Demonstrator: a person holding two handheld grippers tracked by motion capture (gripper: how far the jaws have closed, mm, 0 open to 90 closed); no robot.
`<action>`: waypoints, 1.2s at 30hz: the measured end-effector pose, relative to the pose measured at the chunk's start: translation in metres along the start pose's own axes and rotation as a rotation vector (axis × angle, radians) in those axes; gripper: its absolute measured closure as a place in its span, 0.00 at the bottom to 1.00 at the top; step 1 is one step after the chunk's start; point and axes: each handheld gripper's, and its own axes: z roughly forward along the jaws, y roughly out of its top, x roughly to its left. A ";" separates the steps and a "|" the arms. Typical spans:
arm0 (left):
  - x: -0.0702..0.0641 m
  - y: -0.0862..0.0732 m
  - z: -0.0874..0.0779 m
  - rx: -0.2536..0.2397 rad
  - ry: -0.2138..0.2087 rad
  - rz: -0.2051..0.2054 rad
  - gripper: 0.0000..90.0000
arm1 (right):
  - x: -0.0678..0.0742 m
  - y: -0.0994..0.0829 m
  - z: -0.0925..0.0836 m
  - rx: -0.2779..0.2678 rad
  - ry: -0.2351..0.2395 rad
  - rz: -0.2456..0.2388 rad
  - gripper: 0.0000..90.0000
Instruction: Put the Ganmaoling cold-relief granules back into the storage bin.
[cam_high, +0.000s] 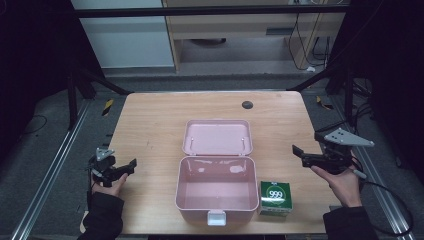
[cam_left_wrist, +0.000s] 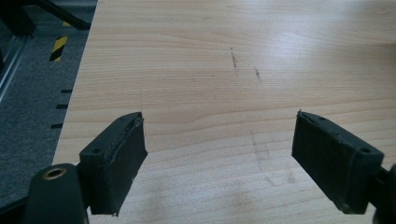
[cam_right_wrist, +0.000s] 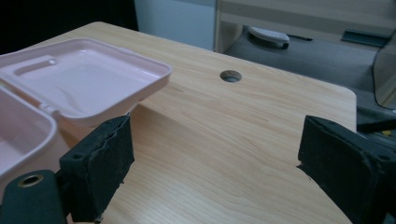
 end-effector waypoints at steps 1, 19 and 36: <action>0.000 0.000 0.000 0.000 0.000 0.000 0.18 | 0.004 0.006 0.000 0.020 0.016 -0.028 0.11; -0.001 0.000 0.002 0.012 0.003 0.019 0.19 | 0.033 0.022 0.002 0.189 0.187 -0.215 0.07; -0.003 -0.001 0.004 0.020 0.001 0.033 0.19 | 0.050 0.015 0.003 0.337 0.299 -0.345 0.05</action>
